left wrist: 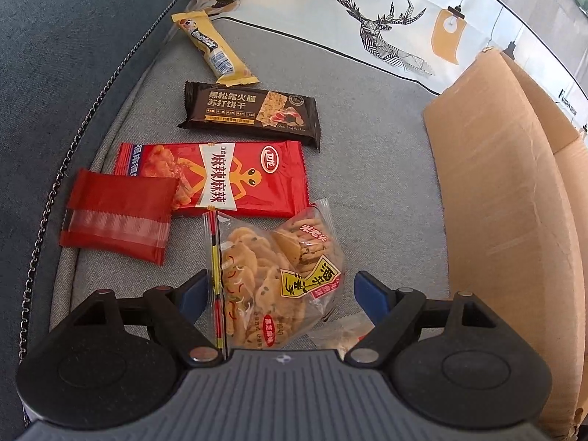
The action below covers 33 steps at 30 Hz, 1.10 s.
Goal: Organize snacks
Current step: 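Grasp the clear cracker bag with the left tool while the right tool holds the peanut bag, then carry the peanut bag with the right tool while the left tool carries the cracker bag over the box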
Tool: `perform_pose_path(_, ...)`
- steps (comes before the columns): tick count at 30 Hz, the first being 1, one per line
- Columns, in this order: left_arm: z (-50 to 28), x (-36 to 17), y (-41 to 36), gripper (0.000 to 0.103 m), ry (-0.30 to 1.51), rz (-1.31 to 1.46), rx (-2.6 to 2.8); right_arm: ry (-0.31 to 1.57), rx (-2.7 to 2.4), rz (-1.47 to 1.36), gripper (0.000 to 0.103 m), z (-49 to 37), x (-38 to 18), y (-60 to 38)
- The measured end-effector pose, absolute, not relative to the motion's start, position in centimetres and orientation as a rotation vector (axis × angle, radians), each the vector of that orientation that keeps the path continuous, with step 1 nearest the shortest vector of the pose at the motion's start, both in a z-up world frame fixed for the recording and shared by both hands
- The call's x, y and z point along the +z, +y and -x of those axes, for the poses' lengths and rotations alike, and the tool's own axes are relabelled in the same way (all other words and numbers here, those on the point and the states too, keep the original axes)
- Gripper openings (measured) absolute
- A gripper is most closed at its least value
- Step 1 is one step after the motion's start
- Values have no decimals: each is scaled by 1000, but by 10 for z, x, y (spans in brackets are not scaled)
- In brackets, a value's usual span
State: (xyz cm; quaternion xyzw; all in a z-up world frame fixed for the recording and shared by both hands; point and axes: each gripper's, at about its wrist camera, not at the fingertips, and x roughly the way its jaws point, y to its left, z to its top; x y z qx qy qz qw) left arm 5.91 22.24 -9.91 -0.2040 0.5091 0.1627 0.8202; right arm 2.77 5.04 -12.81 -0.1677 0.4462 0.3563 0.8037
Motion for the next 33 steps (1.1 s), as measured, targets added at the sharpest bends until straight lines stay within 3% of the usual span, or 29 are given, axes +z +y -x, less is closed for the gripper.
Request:
perform_pose_path(7, -60, -99, 222, 85, 1082, 415, 343, 950, 752, 356, 38, -27, -127, 49)
perform_pose_path(18, -53, -91, 225, 67, 1036, 382, 337, 888, 752, 352, 38, -22, -113, 45)
perform_pose_path(33, -21, -40, 231, 66, 811, 362, 413, 692, 809, 262, 38, -5, -72, 25)
